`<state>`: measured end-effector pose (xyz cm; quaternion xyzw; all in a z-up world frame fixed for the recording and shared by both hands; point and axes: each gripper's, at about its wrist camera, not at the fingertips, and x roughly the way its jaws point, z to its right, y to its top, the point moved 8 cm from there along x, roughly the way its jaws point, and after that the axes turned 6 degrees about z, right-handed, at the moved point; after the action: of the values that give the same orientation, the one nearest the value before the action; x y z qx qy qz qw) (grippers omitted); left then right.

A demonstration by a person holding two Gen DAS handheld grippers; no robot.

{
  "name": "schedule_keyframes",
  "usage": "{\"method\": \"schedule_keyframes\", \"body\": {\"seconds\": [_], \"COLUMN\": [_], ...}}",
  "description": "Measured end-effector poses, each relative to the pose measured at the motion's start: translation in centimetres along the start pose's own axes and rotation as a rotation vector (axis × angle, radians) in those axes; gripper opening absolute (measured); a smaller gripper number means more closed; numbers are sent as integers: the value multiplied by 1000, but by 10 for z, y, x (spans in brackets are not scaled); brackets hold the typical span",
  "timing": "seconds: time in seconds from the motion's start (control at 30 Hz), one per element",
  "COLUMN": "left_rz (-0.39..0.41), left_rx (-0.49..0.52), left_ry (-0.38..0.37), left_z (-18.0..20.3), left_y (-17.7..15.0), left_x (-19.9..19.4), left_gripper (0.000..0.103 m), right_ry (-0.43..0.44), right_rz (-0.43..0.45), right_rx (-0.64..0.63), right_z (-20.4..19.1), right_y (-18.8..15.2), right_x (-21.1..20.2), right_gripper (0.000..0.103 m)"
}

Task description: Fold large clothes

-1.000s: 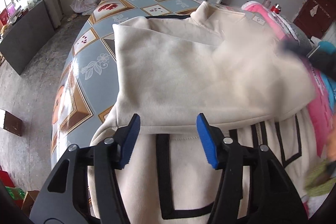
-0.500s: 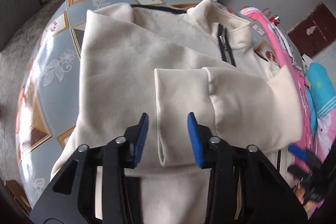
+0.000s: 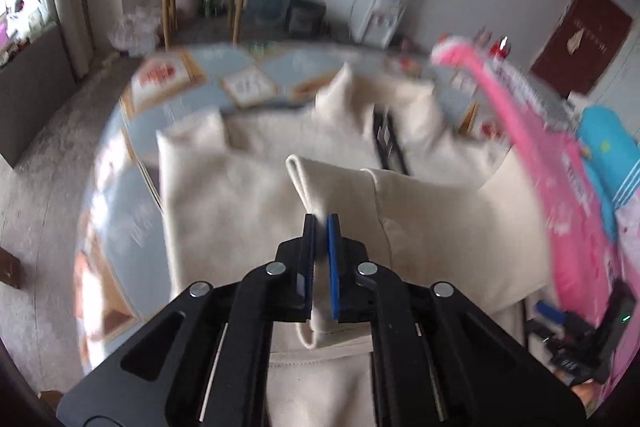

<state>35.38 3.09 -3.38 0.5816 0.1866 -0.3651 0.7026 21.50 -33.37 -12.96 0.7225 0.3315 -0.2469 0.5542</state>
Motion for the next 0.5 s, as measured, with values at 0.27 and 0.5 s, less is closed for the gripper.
{"method": "schedule_keyframes", "body": {"seconds": [0.27,0.5], "left_rz": [-114,-152], "left_rx": [-85,-98], "left_ry": [165,189], "left_z": [-73,-86], "left_y": [-27,-59], "left_x": [9,32], "left_gripper": [6,6], "right_ry": [34,90], "right_rz": [-34,-20], "right_rx": [61,85], "right_z": [14,21], "right_y": [0,78], "right_x": [-10,-23], "right_gripper": [54,54]}}
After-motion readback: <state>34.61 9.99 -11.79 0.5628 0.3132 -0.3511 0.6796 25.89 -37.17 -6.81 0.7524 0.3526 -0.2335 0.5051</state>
